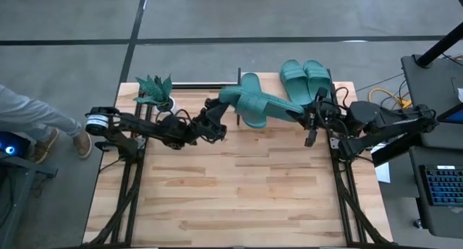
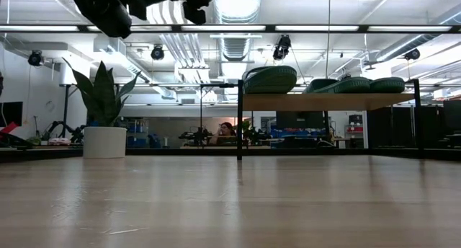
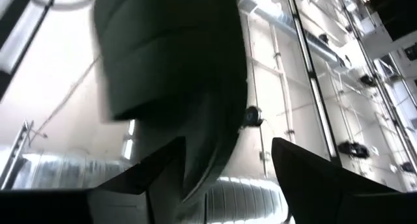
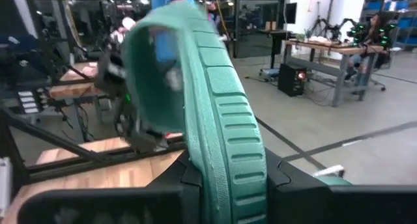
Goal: Pick and place slides into the shelf
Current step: Put the green slipper on the shelf
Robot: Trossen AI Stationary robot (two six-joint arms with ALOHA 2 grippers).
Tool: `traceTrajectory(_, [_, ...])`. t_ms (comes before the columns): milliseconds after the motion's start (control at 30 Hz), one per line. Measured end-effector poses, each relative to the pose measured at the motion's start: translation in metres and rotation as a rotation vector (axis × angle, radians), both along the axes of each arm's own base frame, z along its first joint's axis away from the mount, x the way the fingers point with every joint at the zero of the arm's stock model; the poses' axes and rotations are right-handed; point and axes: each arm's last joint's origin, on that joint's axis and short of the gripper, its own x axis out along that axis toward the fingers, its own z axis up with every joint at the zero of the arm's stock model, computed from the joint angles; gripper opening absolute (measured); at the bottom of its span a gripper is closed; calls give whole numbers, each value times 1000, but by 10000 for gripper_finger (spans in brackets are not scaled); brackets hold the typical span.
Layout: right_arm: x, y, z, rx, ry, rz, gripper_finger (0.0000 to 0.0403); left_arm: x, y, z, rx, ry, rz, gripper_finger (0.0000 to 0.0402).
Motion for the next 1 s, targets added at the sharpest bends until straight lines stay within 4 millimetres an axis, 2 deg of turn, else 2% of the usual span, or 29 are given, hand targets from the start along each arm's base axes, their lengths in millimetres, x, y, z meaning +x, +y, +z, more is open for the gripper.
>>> traceTrajectory(233, [-5,-1,13,4,1,-1,51,2,1,-1,8,-2,-4,212])
traceTrajectory(733, [14,3,0,27,83,-3,51,0,1,7,-26,-74,-74,207])
traceTrajectory(867, [16,4,-1,29,92,1,51,0,1,6,-52,-80,-79,160])
traceTrajectory(1000, [17,4,0,14,97,12,51,0,2,5,-102,-99,-93,66])
